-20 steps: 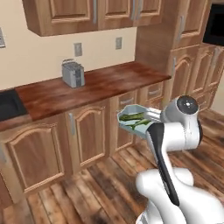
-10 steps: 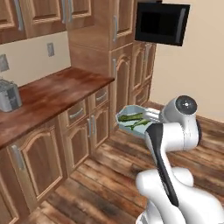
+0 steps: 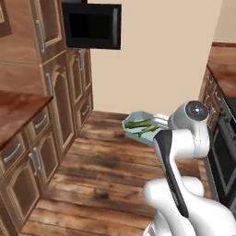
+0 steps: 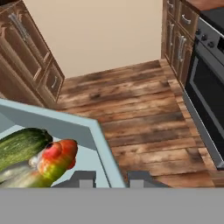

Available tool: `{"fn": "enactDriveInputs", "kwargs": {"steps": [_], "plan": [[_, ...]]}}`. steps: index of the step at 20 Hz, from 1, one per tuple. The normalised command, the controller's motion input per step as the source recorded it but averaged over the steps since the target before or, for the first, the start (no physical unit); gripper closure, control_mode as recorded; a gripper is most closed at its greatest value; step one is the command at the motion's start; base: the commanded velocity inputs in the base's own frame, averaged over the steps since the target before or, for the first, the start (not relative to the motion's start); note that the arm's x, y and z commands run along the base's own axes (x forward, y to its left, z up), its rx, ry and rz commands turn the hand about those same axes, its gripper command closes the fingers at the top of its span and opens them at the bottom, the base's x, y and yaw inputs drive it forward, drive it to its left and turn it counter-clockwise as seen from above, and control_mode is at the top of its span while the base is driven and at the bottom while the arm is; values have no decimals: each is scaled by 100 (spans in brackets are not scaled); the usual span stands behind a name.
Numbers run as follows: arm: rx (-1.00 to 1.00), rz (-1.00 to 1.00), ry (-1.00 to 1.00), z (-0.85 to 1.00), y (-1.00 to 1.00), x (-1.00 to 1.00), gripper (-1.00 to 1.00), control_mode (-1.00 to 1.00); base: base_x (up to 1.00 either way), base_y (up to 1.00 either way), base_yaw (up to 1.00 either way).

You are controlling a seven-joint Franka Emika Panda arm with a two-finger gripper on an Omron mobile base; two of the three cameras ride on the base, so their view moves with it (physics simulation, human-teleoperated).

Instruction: Place the tupperware containing the fish and squash meal in the microwave. Close the microwave door and press the start button to reheat the meal.

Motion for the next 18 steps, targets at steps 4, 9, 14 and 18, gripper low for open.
{"fn": "enactDriveInputs", "kwargs": {"steps": [4,9,14,18], "plan": [[0,0,0,0,0,0,100,100,69,0,-58],[0,0,0,0,0,0,100,100,73,0,-49],[0,0,0,0,0,0,100,100,77,7,-39],[0,0,0,0,0,0,100,100,86,19,-24]]}}
